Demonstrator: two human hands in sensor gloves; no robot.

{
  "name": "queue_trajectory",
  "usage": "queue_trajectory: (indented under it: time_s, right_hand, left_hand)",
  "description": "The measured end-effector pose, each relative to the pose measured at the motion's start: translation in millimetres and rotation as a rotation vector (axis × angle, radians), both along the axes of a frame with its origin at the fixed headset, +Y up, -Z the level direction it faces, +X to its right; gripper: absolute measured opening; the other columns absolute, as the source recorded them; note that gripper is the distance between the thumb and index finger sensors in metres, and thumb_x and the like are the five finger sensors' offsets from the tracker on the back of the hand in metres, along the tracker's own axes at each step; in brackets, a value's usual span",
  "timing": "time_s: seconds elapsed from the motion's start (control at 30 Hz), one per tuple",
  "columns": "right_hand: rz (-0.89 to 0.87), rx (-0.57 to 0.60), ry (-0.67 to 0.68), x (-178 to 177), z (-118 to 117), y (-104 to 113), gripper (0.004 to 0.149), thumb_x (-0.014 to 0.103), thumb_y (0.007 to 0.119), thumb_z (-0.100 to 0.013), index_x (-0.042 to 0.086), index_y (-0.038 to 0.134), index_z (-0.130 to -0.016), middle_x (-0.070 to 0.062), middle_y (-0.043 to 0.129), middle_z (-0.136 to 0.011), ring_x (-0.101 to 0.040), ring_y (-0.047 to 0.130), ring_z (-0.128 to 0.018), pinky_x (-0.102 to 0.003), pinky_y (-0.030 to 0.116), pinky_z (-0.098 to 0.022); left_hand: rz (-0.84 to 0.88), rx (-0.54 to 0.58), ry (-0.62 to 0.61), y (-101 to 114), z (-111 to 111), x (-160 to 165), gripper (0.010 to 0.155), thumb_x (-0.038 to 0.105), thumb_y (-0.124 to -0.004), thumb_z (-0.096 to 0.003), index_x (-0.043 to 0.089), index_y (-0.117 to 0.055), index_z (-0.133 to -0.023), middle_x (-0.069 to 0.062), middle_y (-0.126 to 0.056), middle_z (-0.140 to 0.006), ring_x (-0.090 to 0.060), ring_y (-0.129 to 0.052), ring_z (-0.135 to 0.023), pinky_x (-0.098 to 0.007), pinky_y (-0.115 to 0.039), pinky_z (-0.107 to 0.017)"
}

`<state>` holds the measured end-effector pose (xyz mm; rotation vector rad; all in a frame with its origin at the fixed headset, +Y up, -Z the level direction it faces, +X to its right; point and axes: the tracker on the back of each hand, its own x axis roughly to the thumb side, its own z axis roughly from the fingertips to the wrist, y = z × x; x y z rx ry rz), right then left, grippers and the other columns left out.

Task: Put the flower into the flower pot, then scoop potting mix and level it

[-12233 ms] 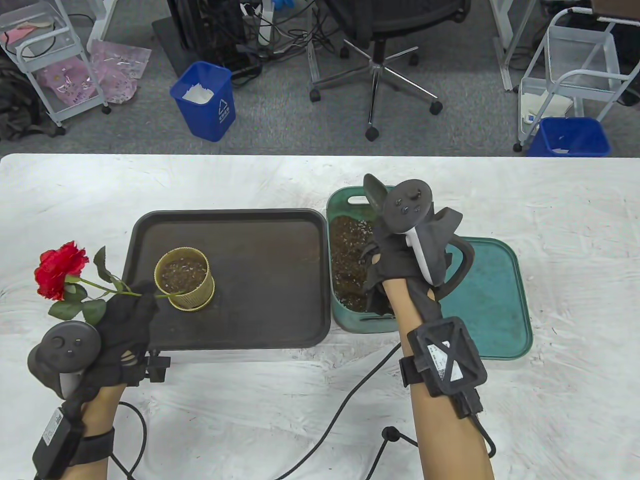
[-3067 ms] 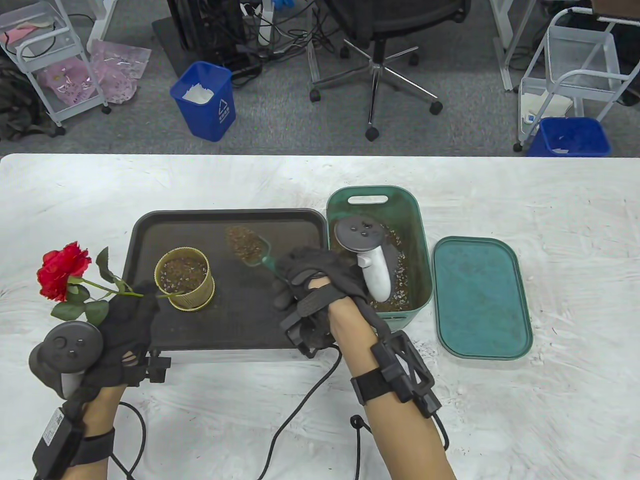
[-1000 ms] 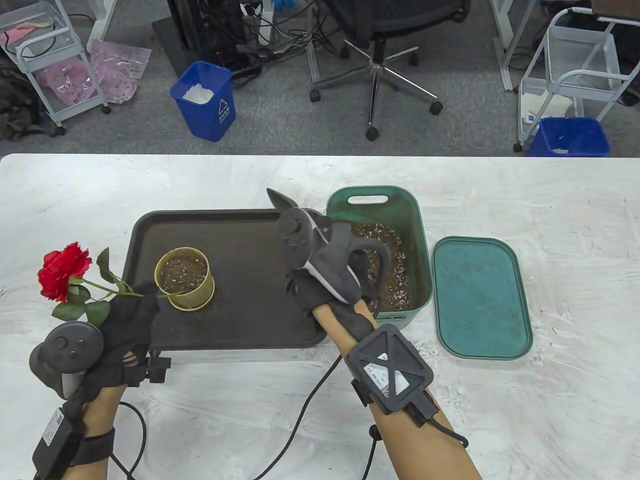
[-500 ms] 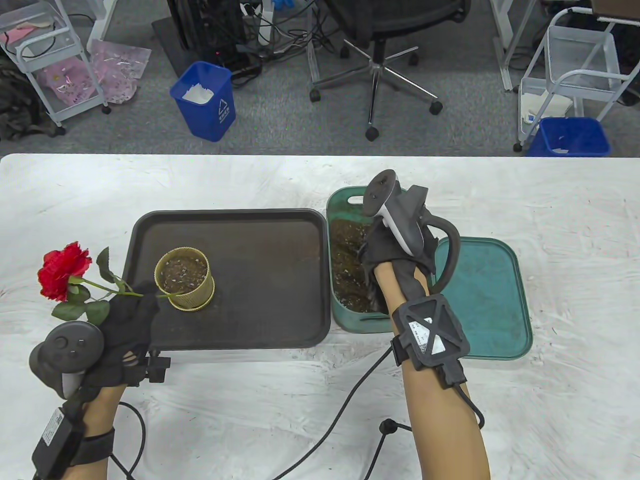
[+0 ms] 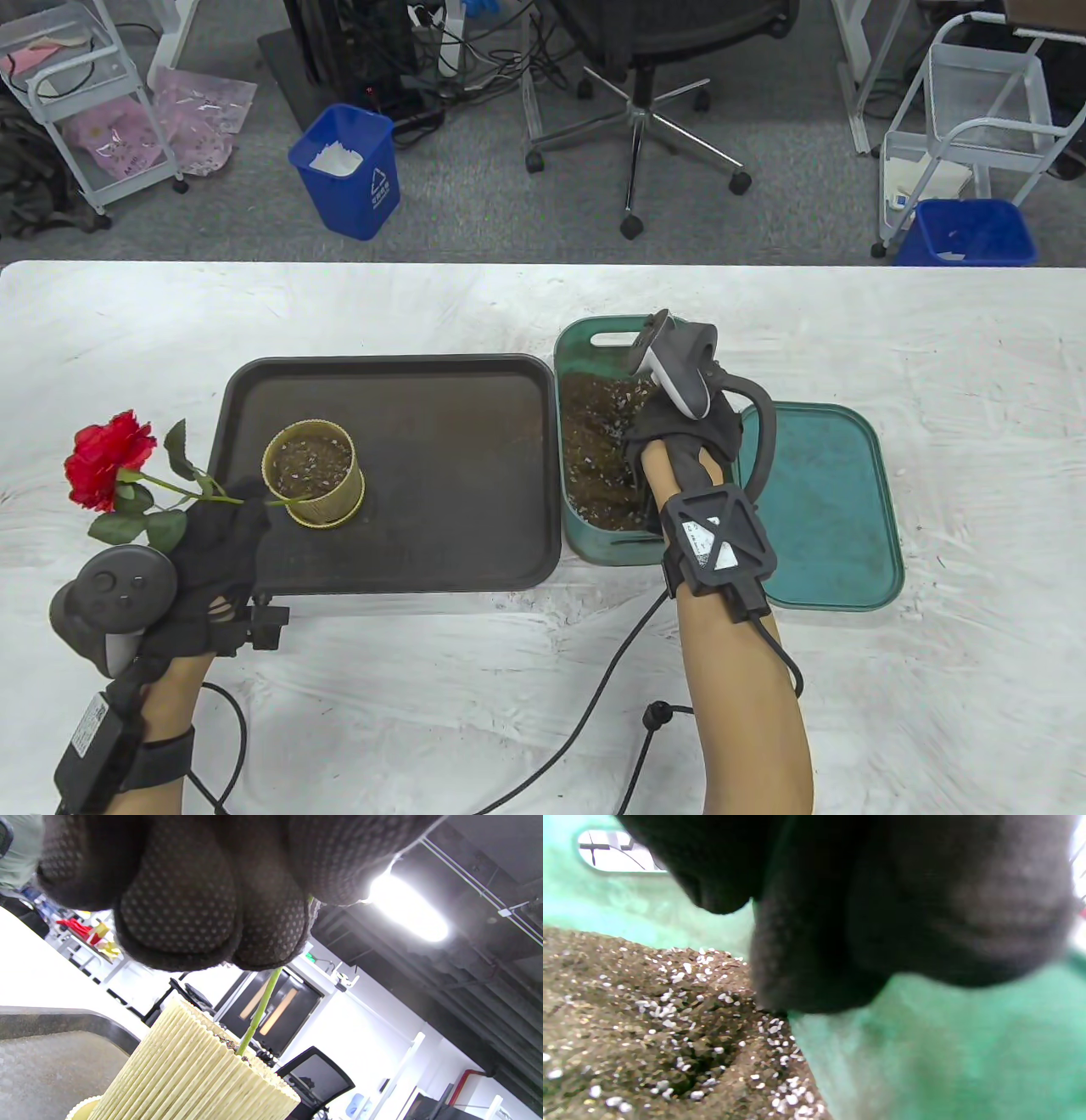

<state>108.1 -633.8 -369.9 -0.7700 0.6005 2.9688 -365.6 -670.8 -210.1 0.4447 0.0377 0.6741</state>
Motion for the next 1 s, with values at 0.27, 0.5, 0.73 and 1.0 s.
queue_trajectory:
  time_s: [0.27, 0.5, 0.73, 1.0]
  right_hand:
    - [-0.282, -0.046, -0.038, 10.9, -6.0, -15.4, 0.053, 0.03, 0.078, -0.039, 0.003, 0.075, -0.085, -0.02, 0.095, -0.065, -0.026, 0.108, -0.026, -0.041, 0.097, -0.012]
    - [-0.472, -0.107, -0.041, 7.8, -9.5, -24.8, 0.054, 0.029, 0.076, -0.039, 0.003, 0.073, -0.086, -0.019, 0.094, -0.067, -0.027, 0.107, -0.029, -0.042, 0.096, -0.016]
    - [-0.719, -0.115, -0.052, 10.2, -2.9, -26.0, 0.053, 0.028, 0.074, -0.039, 0.003, 0.072, -0.086, -0.019, 0.094, -0.067, -0.027, 0.107, -0.03, -0.042, 0.096, -0.016]
    - [-0.974, -0.04, -0.162, 23.8, 10.9, -26.8, 0.054, 0.029, 0.074, -0.04, 0.0, 0.071, -0.085, -0.021, 0.093, -0.065, -0.025, 0.108, -0.028, -0.04, 0.097, -0.013]
  left_hand:
    - [0.005, -0.002, 0.002, 0.1, -0.1, -0.2, 0.046, 0.04, -0.081, -0.0387, 0.016, -0.094, -0.076, -0.002, -0.105, -0.055, -0.026, -0.109, -0.034, -0.043, -0.092, -0.036]
    - [0.002, -0.002, 0.002, 0.4, -0.5, -0.2, 0.047, 0.04, -0.081, -0.0386, 0.016, -0.094, -0.076, -0.002, -0.105, -0.055, -0.026, -0.109, -0.034, -0.042, -0.092, -0.036]
    - [-0.004, 0.0, 0.0, 0.6, -0.2, 0.0, 0.046, 0.04, -0.081, -0.0386, 0.016, -0.094, -0.076, -0.002, -0.105, -0.055, -0.026, -0.109, -0.034, -0.042, -0.092, -0.036]
    - [0.0, -0.002, -0.001, 0.8, -0.2, 0.0, 0.047, 0.04, -0.081, -0.0386, 0.016, -0.094, -0.076, -0.002, -0.105, -0.055, -0.026, -0.109, -0.034, -0.042, -0.092, -0.036]
